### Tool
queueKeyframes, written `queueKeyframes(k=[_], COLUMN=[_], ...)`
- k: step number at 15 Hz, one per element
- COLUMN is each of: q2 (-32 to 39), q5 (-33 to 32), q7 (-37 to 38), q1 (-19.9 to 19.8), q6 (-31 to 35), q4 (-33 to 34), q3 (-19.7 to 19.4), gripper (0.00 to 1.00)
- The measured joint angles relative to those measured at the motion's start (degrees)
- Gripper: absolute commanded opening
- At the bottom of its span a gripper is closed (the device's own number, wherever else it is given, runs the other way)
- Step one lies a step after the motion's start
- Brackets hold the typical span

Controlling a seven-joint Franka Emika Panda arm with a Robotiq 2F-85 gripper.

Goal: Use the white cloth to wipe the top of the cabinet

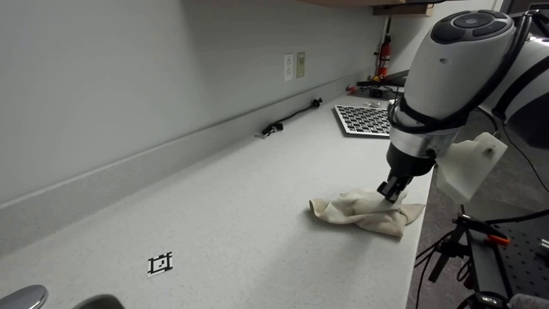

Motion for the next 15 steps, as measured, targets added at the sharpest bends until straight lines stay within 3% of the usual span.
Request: queueKeyframes(k=[8,15], q2=[8.59,12.21], q5=[-0.37,0.33], q7=[0.10,-1.34], q1=[-1.31,-1.29], q6=[9.61,13.47], q4=[2.60,6.18], q3=[-1.22,-1.14], gripper=[0.00,0.00])
